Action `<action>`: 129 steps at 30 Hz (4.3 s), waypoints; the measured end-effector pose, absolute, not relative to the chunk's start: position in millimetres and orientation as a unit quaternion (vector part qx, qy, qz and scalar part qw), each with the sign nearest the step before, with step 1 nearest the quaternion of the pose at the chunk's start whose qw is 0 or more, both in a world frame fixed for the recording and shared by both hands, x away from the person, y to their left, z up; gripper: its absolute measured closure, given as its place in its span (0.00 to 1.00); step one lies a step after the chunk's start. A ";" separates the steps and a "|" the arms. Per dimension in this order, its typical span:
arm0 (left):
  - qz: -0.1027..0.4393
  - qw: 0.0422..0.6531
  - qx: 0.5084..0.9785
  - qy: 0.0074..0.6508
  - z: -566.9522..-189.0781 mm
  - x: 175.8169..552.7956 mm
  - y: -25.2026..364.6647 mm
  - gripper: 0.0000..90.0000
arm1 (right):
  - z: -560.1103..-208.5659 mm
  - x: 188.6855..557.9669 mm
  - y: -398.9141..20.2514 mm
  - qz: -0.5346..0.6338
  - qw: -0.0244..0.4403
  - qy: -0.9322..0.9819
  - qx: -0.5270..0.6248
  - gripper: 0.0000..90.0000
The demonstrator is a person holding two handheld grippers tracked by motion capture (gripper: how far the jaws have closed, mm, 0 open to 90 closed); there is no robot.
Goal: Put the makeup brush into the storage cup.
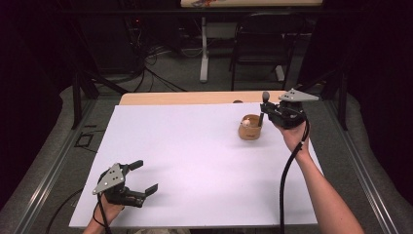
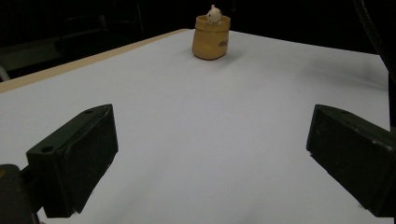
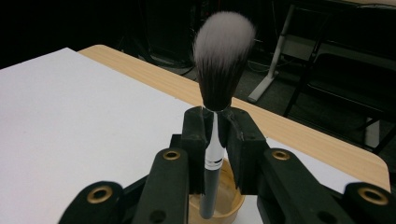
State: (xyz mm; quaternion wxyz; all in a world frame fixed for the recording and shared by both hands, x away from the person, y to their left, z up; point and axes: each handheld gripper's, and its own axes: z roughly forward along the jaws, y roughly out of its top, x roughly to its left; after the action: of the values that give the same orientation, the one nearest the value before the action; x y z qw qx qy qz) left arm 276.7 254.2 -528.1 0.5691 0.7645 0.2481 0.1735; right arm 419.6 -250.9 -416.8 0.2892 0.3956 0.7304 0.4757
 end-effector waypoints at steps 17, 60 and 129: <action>0.165 0.569 0.768 0.243 -528.2 277.1 253.5 0.02 | -427.1 438.5 -246.8 0.471 0.291 0.729 0.403 0.86; 0.167 0.569 0.768 0.242 -528.3 276.8 252.4 0.02 | -445.6 437.6 -254.5 0.465 0.253 0.723 0.444 0.17; 0.158 0.564 0.776 0.234 -528.9 278.1 246.2 0.02 | -504.2 279.4 -244.1 0.473 0.172 0.796 0.336 0.00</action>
State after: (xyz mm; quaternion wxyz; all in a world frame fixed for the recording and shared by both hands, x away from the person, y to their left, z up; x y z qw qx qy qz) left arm 278.1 246.2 -528.9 0.5642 0.7759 0.2339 0.1578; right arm 279.4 -244.1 -504.2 0.1719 0.3362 0.7960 0.4731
